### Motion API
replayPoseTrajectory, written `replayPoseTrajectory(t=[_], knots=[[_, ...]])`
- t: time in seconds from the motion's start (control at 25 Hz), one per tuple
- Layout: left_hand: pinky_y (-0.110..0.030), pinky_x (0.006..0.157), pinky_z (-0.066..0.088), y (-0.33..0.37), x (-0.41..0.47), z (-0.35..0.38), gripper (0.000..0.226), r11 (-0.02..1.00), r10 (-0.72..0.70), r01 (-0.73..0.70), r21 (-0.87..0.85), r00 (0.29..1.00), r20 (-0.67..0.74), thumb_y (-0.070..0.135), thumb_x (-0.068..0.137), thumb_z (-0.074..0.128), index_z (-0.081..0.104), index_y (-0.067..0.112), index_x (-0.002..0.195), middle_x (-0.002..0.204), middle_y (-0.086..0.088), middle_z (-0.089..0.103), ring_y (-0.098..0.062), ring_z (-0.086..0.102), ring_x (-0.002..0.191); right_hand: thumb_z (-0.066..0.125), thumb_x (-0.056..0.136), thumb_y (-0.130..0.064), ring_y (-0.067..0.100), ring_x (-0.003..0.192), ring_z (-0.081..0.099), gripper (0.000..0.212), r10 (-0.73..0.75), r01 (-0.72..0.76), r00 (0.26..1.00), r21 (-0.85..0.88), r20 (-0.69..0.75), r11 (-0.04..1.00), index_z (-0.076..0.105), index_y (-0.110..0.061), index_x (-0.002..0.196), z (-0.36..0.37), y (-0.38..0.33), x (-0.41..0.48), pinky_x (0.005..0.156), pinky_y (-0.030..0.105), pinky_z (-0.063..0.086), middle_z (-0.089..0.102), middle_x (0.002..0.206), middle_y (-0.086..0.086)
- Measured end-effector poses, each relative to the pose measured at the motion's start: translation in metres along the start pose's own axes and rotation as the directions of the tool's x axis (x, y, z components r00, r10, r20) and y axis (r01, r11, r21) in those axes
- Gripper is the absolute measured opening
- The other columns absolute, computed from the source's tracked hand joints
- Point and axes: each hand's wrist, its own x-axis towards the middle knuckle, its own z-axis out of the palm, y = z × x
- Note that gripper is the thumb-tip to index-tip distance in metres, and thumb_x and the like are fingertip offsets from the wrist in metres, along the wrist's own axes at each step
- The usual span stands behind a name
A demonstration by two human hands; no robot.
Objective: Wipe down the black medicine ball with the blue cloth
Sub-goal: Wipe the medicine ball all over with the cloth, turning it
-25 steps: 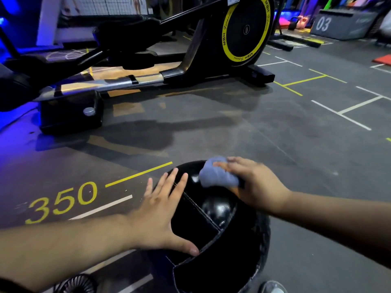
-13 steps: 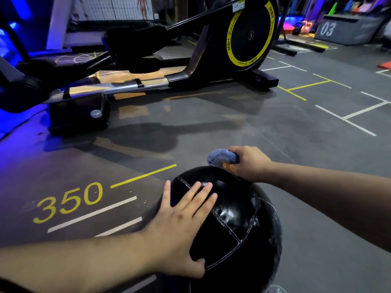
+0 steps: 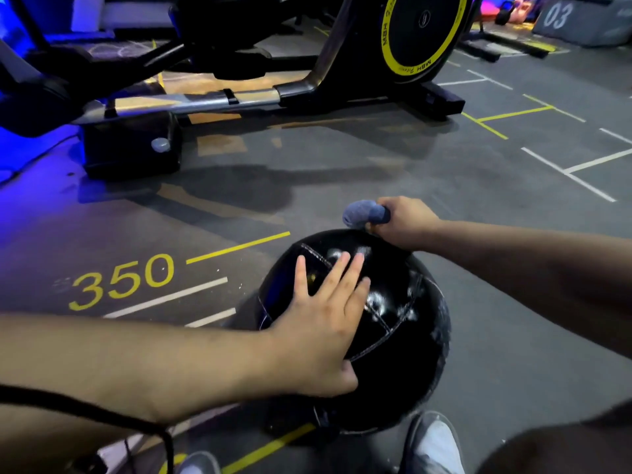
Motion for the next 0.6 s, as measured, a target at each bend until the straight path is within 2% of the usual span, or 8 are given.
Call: replayPoseTrajectory(t=[0.12,0.28,0.44,0.6], knots=[[-0.074,0.106,0.003,-0.005,0.002,0.000,0.111,1.000,-0.019,0.019,-0.006,0.998,0.061,0.055,0.062,0.050,0.012,0.001,0.152,0.161,-0.020,-0.010,-0.031,-0.018,0.148,0.065,0.085,-0.032,0.029,0.095,0.063,0.018,0.014,-0.014,1.000,0.007,0.008,1.000,0.051,-0.026,0.076,0.001,0.000,0.002,0.070,0.027,0.038,0.057,0.084,-0.001],[-0.075,0.104,0.003,-0.003,0.003,0.000,0.110,1.000,-0.007,0.006,0.018,0.999,0.053,0.054,0.063,0.049,0.014,-0.002,0.151,0.160,-0.022,-0.010,-0.032,-0.018,0.148,0.064,0.084,-0.033,0.031,0.094,0.064,0.013,0.016,-0.016,1.000,-0.002,0.005,1.000,0.055,-0.024,0.084,0.002,-0.002,0.004,0.071,0.029,0.042,0.059,0.085,0.000],[-0.076,0.104,0.001,-0.004,0.002,-0.002,0.109,1.000,-0.019,0.017,0.017,0.996,0.092,0.047,0.063,0.053,0.011,-0.003,0.150,0.159,-0.022,-0.016,-0.032,-0.024,0.146,0.063,0.084,-0.037,0.031,0.095,0.064,0.015,0.024,-0.024,1.000,-0.032,-0.008,0.999,0.053,-0.025,0.083,0.001,-0.006,0.001,0.071,0.029,0.042,0.060,0.085,-0.001],[-0.077,0.104,0.000,-0.019,-0.001,-0.004,0.110,0.998,-0.056,0.055,0.010,0.987,0.151,0.038,0.065,0.056,-0.001,0.003,0.152,0.157,-0.018,-0.027,-0.029,-0.032,0.143,0.060,0.083,-0.040,0.032,0.096,0.065,0.017,0.024,-0.028,0.998,-0.092,-0.050,0.995,0.056,-0.023,0.085,-0.002,-0.007,-0.003,0.069,0.029,0.040,0.069,0.093,0.004]])
